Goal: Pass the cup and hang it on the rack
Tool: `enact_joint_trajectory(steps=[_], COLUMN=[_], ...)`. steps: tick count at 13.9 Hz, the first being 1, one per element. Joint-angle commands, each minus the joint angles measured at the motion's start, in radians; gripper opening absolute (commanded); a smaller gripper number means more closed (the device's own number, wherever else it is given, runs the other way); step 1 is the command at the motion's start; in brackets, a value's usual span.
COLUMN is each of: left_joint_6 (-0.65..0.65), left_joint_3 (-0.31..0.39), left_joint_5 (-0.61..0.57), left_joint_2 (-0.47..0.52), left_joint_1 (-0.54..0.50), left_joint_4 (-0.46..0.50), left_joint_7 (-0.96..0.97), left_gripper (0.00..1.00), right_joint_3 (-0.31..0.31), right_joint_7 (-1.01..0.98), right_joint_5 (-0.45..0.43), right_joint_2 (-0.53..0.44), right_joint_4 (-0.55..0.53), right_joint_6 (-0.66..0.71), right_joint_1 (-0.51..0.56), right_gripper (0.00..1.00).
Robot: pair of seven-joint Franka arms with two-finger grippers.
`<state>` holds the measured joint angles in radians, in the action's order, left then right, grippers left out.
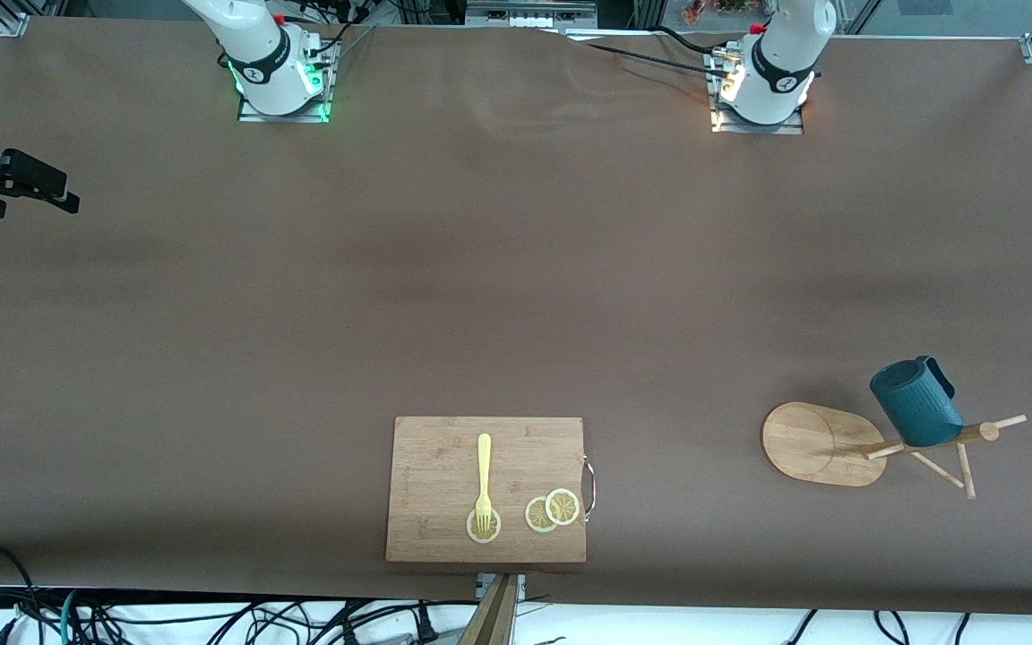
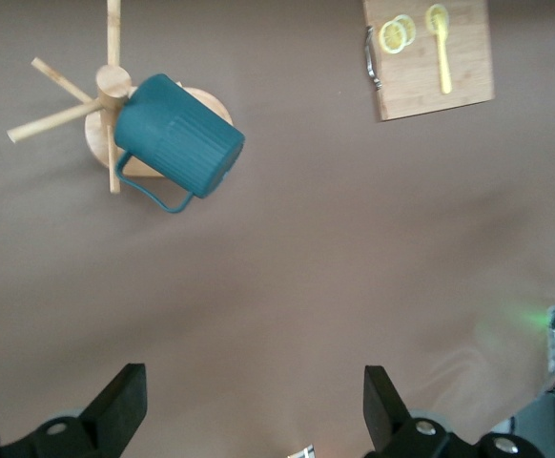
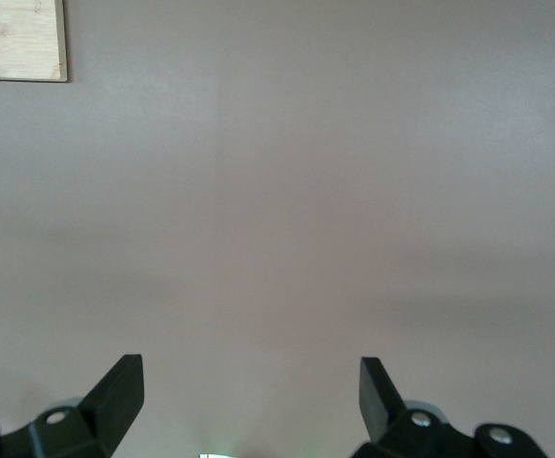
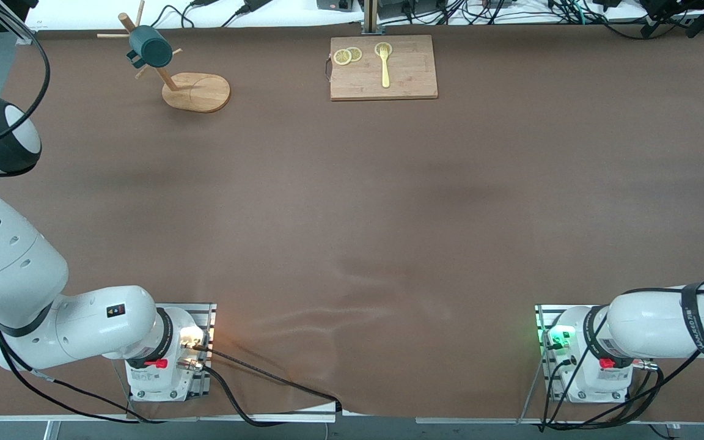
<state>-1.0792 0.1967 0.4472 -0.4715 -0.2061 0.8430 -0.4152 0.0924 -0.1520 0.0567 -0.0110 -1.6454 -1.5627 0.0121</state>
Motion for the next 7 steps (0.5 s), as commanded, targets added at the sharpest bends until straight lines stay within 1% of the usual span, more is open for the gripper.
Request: enact_joint_trajectory(steps=[1, 2, 3, 4, 5, 6, 7], left_joint_6=[-0.034, -0.077, -0.140, -0.207, -0.256, -0.287, -0.310], left_joint_3=[0.003, 0.001, -0.006, -0.031, -0.071, -0.123, -0.156], left_joint_5=[-0.178, -0.202, -0.234, -0.280, -0.332, -0.369, -0.387], left_joint_2=[0.143, 0.195, 0.259, 0.324, 0.374, 0.413, 0.439], left_joint_1=[0.158, 0.196, 0.227, 0.252, 0.258, 0.257, 0.255], left_joint_4=[0.134, 0.212, 0.314, 0.420, 0.501, 0.560, 0.602], left_joint_7=[0.161, 0.208, 0.257, 0.294, 0.331, 0.375, 0.421], left_gripper=[1.00, 1.00, 1.00, 1.00, 1.00, 1.00, 1.00], right_joint_3=[-0.008, -0.008, -0.008, -0.008, -0.008, -0.008, -0.008], right_joint_7=[0.012, 0.012, 0.012, 0.012, 0.012, 0.012, 0.012], right_joint_5=[0.014, 0.014, 0.014, 0.014, 0.014, 0.014, 0.014], right_joint_2=[-0.004, -0.004, -0.004, -0.004, -0.004, -0.004, -0.004], right_joint_4=[0.009, 0.009, 0.009, 0.009, 0.009, 0.009, 0.009], right_joint_6=[0.013, 0.015, 0.015, 0.013, 0.013, 0.015, 0.013], right_joint_1=[0.009, 0.009, 0.009, 0.009, 0.009, 0.009, 0.009], right_gripper=[1.00, 1.00, 1.00, 1.00, 1.00, 1.00, 1.00])
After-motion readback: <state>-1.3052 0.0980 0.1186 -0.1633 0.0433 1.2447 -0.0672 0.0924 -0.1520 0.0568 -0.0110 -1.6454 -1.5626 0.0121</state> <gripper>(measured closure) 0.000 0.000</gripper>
